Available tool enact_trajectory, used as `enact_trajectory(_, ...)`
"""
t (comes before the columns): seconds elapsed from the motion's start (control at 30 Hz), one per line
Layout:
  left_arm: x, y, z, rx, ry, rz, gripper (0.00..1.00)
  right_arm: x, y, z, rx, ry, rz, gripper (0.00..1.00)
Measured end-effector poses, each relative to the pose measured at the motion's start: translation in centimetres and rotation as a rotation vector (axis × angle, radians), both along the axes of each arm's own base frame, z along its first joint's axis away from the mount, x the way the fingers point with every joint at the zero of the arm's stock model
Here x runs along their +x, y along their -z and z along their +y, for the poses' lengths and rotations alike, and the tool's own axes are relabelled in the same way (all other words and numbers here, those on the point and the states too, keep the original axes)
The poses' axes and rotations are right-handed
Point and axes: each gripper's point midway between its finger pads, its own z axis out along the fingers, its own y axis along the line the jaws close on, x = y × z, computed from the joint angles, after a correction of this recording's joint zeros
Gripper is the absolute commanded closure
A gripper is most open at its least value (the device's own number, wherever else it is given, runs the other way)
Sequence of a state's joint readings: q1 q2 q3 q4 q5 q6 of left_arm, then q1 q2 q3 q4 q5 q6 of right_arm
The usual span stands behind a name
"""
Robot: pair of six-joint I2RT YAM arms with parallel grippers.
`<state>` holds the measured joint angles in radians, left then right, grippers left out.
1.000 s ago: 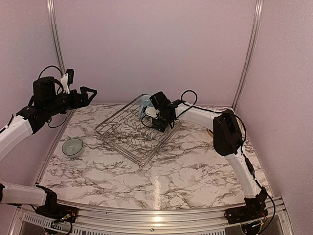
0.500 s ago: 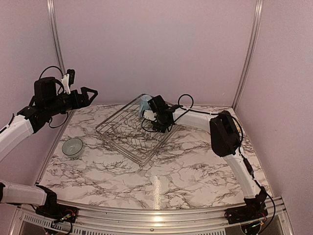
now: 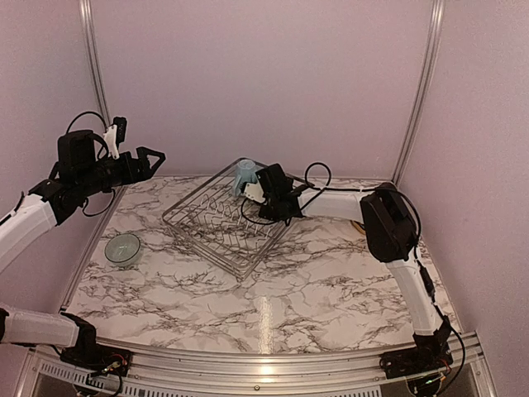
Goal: Unload the mixed dishes from the dish rack
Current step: Grab the bowl from the dish rack.
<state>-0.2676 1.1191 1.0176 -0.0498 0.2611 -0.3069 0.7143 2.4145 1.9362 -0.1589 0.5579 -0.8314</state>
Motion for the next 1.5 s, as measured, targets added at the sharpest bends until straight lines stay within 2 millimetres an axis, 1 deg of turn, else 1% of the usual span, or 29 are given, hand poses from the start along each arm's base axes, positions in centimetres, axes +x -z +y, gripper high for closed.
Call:
enact_trajectory(0.27, 0.0, 0.0, 0.0, 0.0, 0.0, 0.0, 0.01, 0.3, -2.9, 0.7, 0.067, -0.009, -0.081, 0.02)
enact_trajectory(0.43, 0.0, 0.0, 0.0, 0.0, 0.0, 0.0, 0.01, 0.8, -4.2, 1.0, 0.1, -0.006, -0.131, 0.02)
enact_trajectory(0.73, 0.2, 0.3, -0.1, 0.001, 0.001, 0.01, 0.01, 1.7, -6.8, 0.5, 0.111, 0.04, -0.25, 0.04)
enact_trajectory(0.8, 0.2, 0.4, -0.1, 0.0, 0.001, 0.012, 0.01, 1.8, -7.1, 0.4, 0.111, 0.046, -0.262, 0.05)
enact_trajectory(0.9, 0.2, 0.4, -0.1, -0.001, 0.004, 0.013, 0.01, 1.9, -7.2, 0.3, 0.106, 0.053, -0.275, 0.08)
enact_trajectory(1.0, 0.2, 0.4, -0.2, -0.002, 0.007, 0.014, 0.01, 2.1, -6.7, 0.4, 0.097, 0.052, -0.272, 0.12)
enact_trajectory(1.3, 0.2, 0.4, -0.2, -0.003, 0.009, 0.015, 0.01, 3.0, -4.4, 1.0, 0.061, 0.056, -0.268, 0.27)
enact_trajectory(1.43, 0.2, 0.5, -0.2, -0.003, 0.009, 0.015, 0.01, 3.2, -4.1, 1.0, 0.046, 0.052, -0.271, 0.33)
enact_trajectory(1.5, 0.2, 0.5, -0.2, -0.003, 0.009, 0.015, 0.01, 3.2, -4.2, 1.1, 0.041, 0.047, -0.273, 0.39)
